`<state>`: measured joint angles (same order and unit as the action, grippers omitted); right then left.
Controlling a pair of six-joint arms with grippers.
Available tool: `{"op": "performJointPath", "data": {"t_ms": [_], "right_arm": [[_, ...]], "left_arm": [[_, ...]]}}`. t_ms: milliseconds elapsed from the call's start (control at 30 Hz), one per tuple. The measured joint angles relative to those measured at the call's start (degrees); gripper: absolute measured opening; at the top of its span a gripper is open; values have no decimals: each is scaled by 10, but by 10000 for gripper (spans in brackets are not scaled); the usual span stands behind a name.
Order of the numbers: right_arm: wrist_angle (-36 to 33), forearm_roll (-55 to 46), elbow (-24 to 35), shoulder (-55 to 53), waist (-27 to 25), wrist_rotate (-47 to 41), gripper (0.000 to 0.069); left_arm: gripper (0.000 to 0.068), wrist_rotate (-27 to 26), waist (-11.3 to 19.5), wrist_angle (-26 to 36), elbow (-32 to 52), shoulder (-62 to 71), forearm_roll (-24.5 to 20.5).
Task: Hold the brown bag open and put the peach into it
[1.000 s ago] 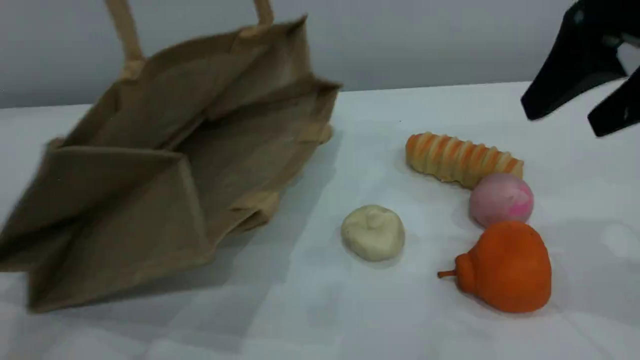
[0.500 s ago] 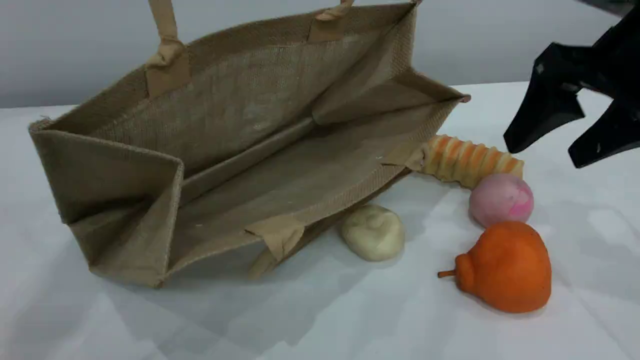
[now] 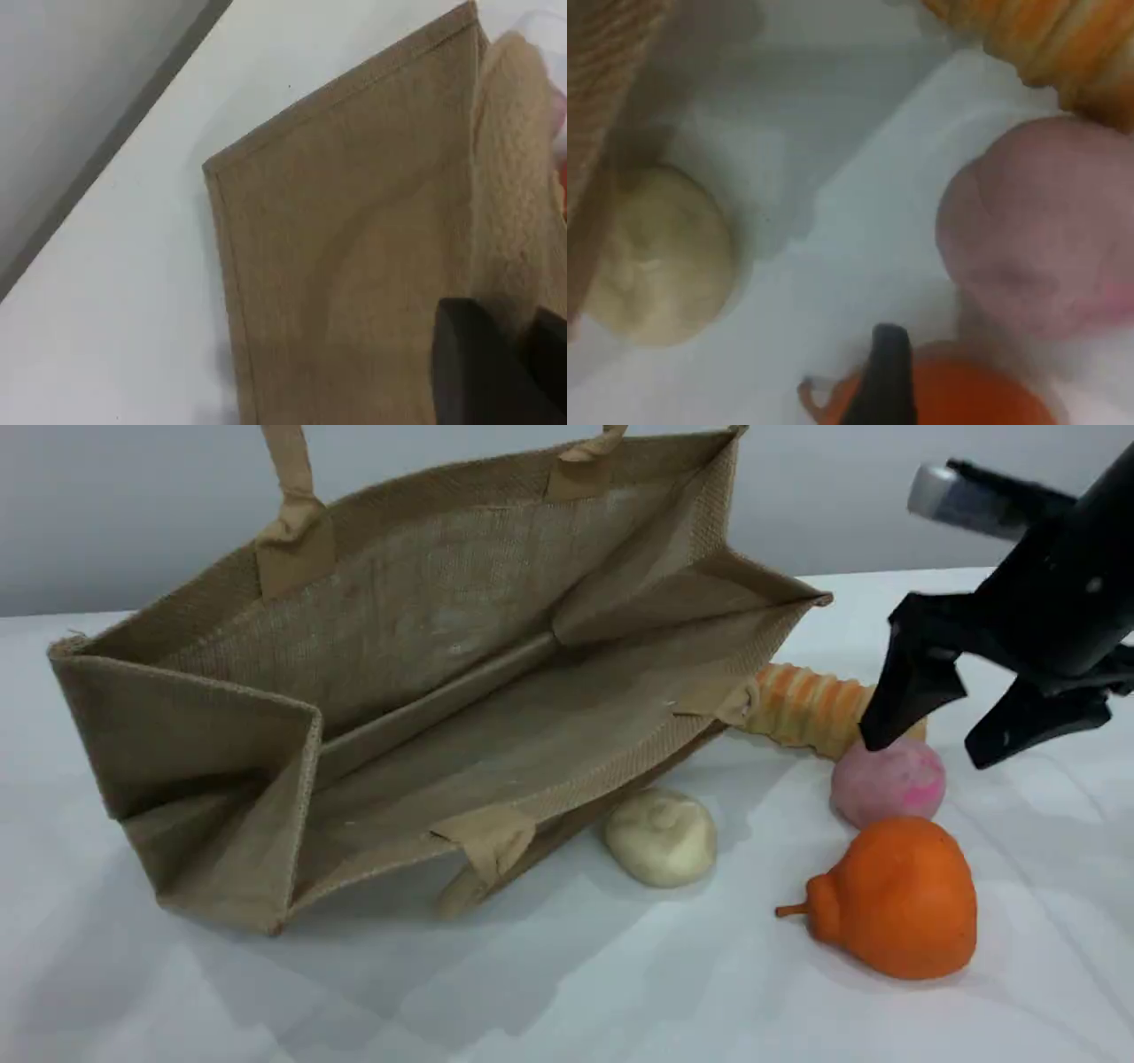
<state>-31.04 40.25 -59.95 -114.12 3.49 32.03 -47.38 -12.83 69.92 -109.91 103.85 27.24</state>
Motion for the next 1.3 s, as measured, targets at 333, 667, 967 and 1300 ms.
{"op": "performJointPath", "data": {"t_ms": [333, 667, 967, 1300], "right_arm": [[19, -1, -29, -47, 0, 2, 582], [20, 10, -28, -72, 0, 2, 475], [19, 18, -28, -82, 0, 8, 239], [19, 15, -28, -58, 0, 14, 25]], "left_arm": [[95, 1, 0, 0, 0, 0, 1], [94, 1, 0, 0, 0, 0, 2], [94, 1, 0, 0, 0, 0, 2], [94, 1, 0, 0, 0, 0, 2]]}}
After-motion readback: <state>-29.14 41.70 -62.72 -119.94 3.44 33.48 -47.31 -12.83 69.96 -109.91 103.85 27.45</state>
